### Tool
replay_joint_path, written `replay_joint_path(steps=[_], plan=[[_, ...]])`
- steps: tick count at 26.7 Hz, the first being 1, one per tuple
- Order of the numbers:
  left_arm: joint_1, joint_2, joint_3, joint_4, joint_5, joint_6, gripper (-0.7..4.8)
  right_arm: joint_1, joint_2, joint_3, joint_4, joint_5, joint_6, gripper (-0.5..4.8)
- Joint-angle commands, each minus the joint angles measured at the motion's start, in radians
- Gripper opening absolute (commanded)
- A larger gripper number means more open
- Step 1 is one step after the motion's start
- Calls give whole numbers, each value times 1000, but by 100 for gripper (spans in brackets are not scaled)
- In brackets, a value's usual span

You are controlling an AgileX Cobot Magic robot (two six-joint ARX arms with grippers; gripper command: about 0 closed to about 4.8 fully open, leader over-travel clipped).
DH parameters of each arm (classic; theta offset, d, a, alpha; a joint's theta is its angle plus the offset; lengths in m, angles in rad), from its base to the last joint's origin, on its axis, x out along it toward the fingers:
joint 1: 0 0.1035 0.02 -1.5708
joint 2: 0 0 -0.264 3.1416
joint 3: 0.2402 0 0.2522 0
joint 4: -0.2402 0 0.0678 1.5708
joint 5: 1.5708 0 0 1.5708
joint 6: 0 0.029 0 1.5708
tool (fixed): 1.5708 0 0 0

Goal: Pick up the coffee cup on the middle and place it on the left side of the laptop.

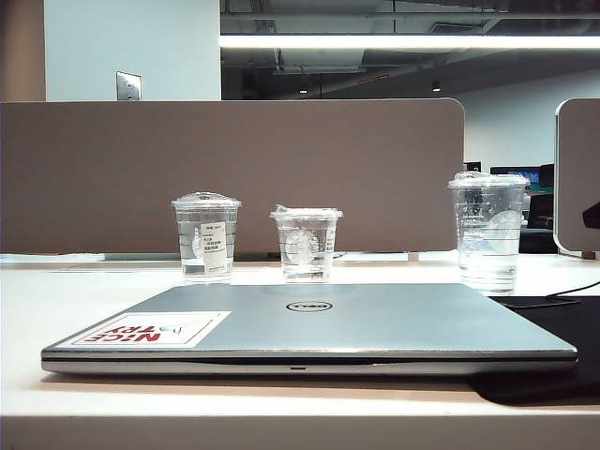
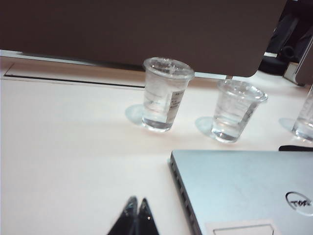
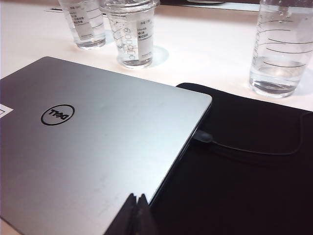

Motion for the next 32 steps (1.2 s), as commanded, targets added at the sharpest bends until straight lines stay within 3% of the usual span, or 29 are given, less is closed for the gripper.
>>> replay_joint_path(steps=[1, 4, 11, 16, 17, 21, 26, 27, 29, 32], plan=[[1, 3, 4, 154, 2, -14, -5, 0, -1, -4, 18, 2, 0, -5], [0, 79, 42, 232, 62, -22, -5, 0, 21, -4, 18, 2, 0, -5], [0, 433, 133, 395, 162, 122, -5, 0, 40, -4, 17, 2, 0, -5], [-4, 763, 225, 552, 255, 124, -5, 0, 40, -4, 17, 2, 0, -5], [-27, 897, 267, 634, 270, 124, -5, 0, 40, -4, 17, 2, 0, -5], [-106, 1133, 355, 771, 267, 124, -5, -1, 40, -4, 18, 2, 0, -5], [-224, 1395, 498, 813, 263, 129, 7, -2, 40, -4, 18, 3, 0, -5], [-243, 1449, 532, 813, 263, 129, 39, -2, 40, -4, 18, 3, 0, -5], [-307, 1613, 644, 813, 225, 128, 185, -2, 40, -4, 18, 3, 0, -5], [-337, 1709, 707, 813, 163, 128, 304, -2, 40, -4, 17, 3, 0, -4]])
